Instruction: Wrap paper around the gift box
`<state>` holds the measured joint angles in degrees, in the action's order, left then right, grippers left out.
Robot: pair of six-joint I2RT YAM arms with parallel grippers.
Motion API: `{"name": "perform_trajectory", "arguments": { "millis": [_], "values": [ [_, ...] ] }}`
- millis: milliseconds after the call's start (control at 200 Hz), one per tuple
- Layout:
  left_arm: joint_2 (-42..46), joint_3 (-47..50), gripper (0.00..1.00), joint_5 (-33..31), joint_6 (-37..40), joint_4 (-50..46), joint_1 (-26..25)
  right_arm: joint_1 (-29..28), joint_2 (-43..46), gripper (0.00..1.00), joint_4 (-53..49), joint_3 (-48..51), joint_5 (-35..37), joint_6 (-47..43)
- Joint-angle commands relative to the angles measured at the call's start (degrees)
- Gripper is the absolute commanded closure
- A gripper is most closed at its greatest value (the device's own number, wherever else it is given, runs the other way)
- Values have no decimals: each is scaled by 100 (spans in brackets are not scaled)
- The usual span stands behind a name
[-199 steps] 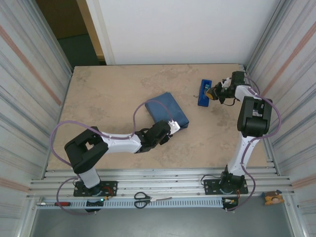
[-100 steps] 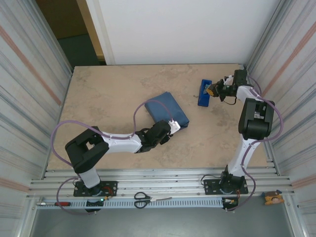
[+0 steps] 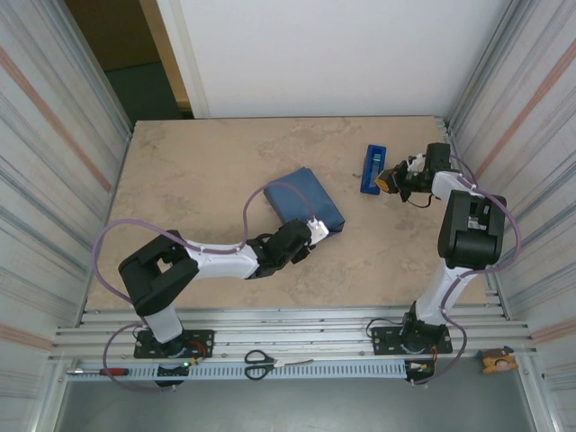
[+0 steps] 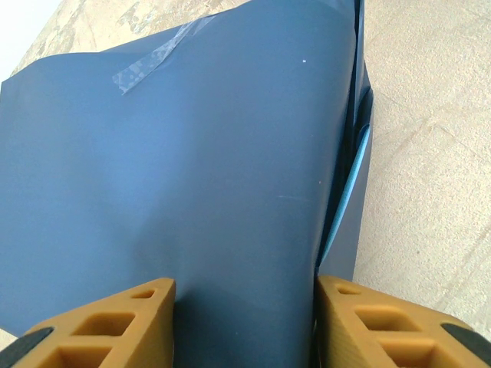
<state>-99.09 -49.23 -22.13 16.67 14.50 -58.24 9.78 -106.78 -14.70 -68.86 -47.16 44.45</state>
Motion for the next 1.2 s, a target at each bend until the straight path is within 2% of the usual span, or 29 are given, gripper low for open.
{"name": "perform_trajectory", "arguments": {
  "millis": [0,391,927,1192],
  "values": [
    [-603,346,54,728,-256,-1312,5,-3,356,100,-224,249,-167,-63],
    [-594,370,54,710,-260,-1310,4,-20,742,100,-177,998,-104,-150],
    [-601,353,54,728,-278,-1345,5,-90,616,100,228,1421,-137,-48],
    [-646,322,55,754,-287,-1341,5,-157,273,100,89,1324,613,-469]
  ]
}}
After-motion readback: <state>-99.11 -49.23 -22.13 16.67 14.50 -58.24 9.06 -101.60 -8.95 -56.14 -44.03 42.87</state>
